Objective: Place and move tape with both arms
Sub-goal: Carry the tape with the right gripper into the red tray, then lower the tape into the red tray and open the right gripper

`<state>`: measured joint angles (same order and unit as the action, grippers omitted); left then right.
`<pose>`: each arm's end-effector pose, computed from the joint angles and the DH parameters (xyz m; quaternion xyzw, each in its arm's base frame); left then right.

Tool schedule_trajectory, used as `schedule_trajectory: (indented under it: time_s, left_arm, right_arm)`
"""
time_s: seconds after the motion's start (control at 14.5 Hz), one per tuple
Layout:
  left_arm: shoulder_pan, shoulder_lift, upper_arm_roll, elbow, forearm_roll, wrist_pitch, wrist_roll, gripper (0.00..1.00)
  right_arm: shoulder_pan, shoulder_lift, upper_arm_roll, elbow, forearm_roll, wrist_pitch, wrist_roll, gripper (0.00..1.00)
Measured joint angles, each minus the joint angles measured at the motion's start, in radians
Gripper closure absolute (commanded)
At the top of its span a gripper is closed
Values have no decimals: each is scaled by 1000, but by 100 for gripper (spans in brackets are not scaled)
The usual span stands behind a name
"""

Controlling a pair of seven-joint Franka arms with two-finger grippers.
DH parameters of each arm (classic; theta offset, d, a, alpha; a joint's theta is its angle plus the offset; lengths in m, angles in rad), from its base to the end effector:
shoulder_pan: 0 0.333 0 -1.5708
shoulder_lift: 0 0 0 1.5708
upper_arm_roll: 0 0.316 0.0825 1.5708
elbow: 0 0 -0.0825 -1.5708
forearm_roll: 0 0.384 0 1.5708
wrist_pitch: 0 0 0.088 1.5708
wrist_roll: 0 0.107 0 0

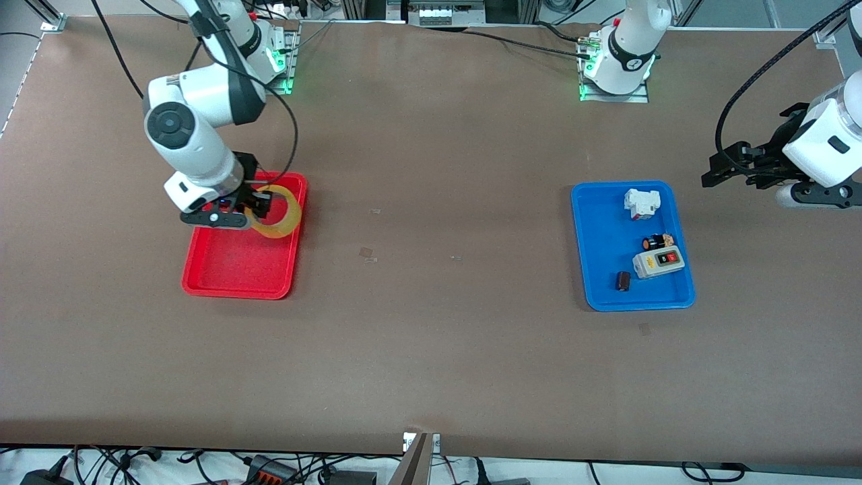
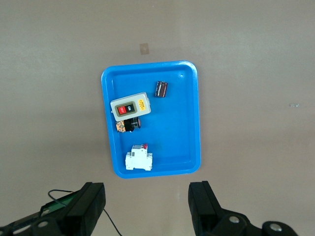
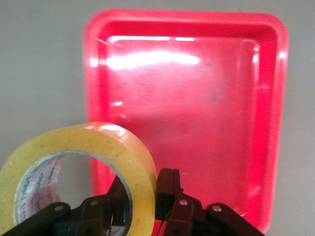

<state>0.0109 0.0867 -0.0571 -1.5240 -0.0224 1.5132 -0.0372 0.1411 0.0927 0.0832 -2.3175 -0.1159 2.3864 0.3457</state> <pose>0.5730 -0.0276 0.5928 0.9987 -0.0046 -0.0492 0.0116 0.5021 0.1135 0.3005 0.9991 -0.0181 -0.0012 0.0372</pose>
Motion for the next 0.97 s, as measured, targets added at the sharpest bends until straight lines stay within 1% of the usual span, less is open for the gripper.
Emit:
schedule_trajectory:
  time_s: [0.21,0.34,0.48,0.55,0.62,0.69,0.76,0.83,0.9,0.97]
  left_arm:
    - [0,0,0,0,0,0,0,0]
    - [0,0,0,0,0,0,0,0]
    - [0,0,0,0,0,0,0,0]
    - [0,0,0,0,0,0,0,0]
    - [0,0,0,0,0,0,0,0]
    - [0,0,0,0,0,0,0,0]
    - [0,0,0,0,0,0,0,0]
    - [0,0,0,0,0,0,0,0]
    - [0,0,0,0,0,0,0,0]
    - [0,0,0,0,0,0,0,0]
  right_arm:
    - [-95,14,0,-110,-1,164,-129,93]
    - [-154,54,0,-141,-1,236,-208,92]
    - [-180,100,-1,-149,-1,303,-236,87]
    - [-181,122,0,-149,-1,330,-238,80]
    - [-181,138,1,-150,-1,348,-238,76]
    - [-181,148,3,-149,-1,357,-238,75]
    - [-181,152,4,-149,-1,359,-239,65]
    - [-181,152,4,-149,-1,359,-240,47]
    - [-181,150,4,-148,-1,360,-241,27]
    - [-181,148,4,-147,-1,360,-241,16]
